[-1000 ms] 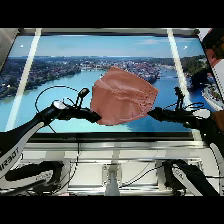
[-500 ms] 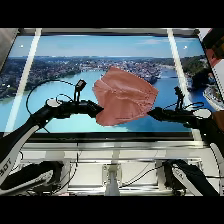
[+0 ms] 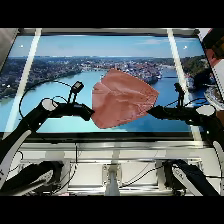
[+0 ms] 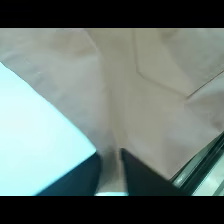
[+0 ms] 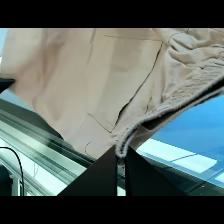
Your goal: Fold the clothes and pants, and hang the long-sleeved shirts on hangers.
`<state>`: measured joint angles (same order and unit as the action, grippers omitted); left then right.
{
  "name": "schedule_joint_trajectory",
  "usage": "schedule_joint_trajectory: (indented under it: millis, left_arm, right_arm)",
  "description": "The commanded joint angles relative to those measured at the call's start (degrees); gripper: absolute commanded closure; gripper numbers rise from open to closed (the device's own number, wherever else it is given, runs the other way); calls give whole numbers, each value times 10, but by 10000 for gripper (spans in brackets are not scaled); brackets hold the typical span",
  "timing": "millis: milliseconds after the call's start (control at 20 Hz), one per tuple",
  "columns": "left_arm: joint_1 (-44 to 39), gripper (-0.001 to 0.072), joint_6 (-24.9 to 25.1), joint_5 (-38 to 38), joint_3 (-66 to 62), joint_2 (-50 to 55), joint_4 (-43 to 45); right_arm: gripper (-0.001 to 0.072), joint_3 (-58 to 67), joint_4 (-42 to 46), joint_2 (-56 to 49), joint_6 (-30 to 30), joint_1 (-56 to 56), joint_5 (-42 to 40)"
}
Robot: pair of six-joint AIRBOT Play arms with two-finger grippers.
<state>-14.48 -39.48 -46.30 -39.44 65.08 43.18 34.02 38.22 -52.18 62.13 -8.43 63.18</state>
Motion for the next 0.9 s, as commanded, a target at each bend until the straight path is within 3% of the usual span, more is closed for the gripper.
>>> schedule_joint_trajectory:
  millis: [0, 100, 150, 200, 350, 400, 500, 550, 600, 750, 800, 850]
  left_arm:
    - [2, 1, -90, 2, 2, 12, 67]
    - [12, 70, -185, -13, 3, 22, 102]
    - [21, 256, -188, -36, 5, 26, 117]
    - [33, 276, -188, -55, 9, 28, 119]
    - [70, 252, -174, -88, 55, 28, 63]
    - [75, 166, -162, -87, 77, 28, 22]
    - [75, 115, -144, -71, 112, 28, -56]
    - [73, 38, -141, -54, 126, 28, -101]
    - [73, 8, -141, -37, 135, 28, -144]
    - [68, 13, -141, 8, 139, 37, -210]
    - [60, 42, -141, 21, 139, 45, -224]
    - [48, 130, -141, 33, 139, 55, -233]
  right_arm:
    - [693, 3, 8, 0, -1, 0, 5]
    - [692, 3, 8, 0, -1, 0, 5]
    - [693, 3, 8, 0, -1, 0, 5]
    - [692, 3, 8, 0, -1, 0, 5]
    - [693, 3, 8, 0, -1, 0, 5]
    - [692, 3, 8, 0, -1, 0, 5]
    - [693, 3, 8, 0, -1, 0, 5]
    - [692, 3, 8, 0, -1, 0, 5]
    - [692, 3, 9, 0, -1, 0, 5]
    - [692, 3, 8, 0, -1, 0, 5]
    - [693, 3, 8, 0, -1, 0, 5]
    - [692, 3, 8, 0, -1, 0, 6]
